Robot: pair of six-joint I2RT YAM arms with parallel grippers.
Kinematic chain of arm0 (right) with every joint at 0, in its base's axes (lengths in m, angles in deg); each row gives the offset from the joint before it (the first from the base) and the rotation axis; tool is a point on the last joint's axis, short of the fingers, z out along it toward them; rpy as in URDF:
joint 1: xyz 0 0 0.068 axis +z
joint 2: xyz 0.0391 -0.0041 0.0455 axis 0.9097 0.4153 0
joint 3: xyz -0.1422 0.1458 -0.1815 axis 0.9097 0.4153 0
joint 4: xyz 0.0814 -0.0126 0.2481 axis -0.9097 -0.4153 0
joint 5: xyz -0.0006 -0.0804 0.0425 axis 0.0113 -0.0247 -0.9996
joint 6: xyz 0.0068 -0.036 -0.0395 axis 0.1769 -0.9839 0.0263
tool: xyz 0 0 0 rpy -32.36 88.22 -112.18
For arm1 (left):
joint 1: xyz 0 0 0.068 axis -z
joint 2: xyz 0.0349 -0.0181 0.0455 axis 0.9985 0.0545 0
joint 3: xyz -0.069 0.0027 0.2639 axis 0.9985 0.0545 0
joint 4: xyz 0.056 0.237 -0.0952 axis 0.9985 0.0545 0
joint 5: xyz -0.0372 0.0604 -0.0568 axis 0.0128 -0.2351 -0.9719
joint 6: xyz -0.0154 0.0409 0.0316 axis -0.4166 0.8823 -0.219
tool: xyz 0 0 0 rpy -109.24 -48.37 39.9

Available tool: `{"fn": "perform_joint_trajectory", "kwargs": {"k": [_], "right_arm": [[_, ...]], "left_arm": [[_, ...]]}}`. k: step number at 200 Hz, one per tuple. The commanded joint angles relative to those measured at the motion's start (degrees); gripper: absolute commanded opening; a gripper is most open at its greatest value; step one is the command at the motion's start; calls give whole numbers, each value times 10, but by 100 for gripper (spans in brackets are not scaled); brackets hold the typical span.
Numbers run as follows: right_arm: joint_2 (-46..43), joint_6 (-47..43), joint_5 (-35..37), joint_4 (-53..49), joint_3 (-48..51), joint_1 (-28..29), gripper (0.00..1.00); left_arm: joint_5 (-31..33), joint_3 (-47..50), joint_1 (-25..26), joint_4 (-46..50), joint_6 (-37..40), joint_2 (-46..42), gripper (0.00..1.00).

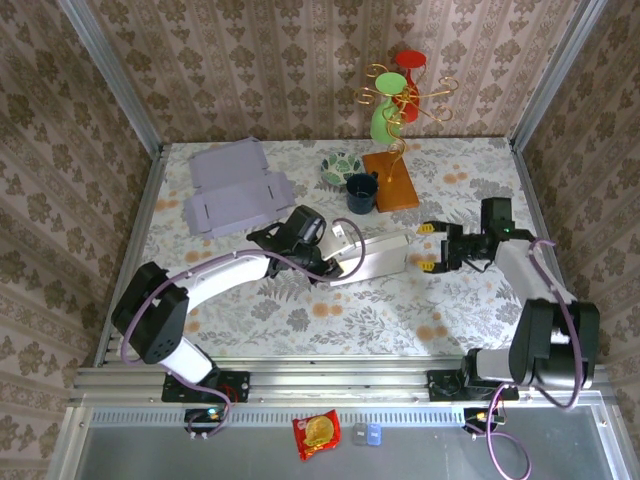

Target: Fold the paper box

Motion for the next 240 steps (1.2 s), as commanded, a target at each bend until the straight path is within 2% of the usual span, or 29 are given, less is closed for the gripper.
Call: {"fn": "perform_joint_trajectory", "kwargs": {"k": [1,23,53,106,164,209,240], "right_arm": [[-50,-58,116,-98,-29,15,69],[-95,-67,178,-86,-16,68,63],[-167,-10,269,33,49,172,58],[-92,-25,287,123,26,264,55],[-28,-38,304,133,0,279,51],[4,-36,300,87,25,279,38],[-1,-36,309,73,24,279,37]], "left_arm": [[36,-18,11,57,-39,4,33],[54,-21,18,63,-60,8,33],[68,-21,32,59,-63,14,33],[77,-26,36,55,-61,16,34],[78,-16,38,54,-61,7,36],[79,-15,40,51,-60,3,40],[74,-17,40,46,-58,4,40]]}}
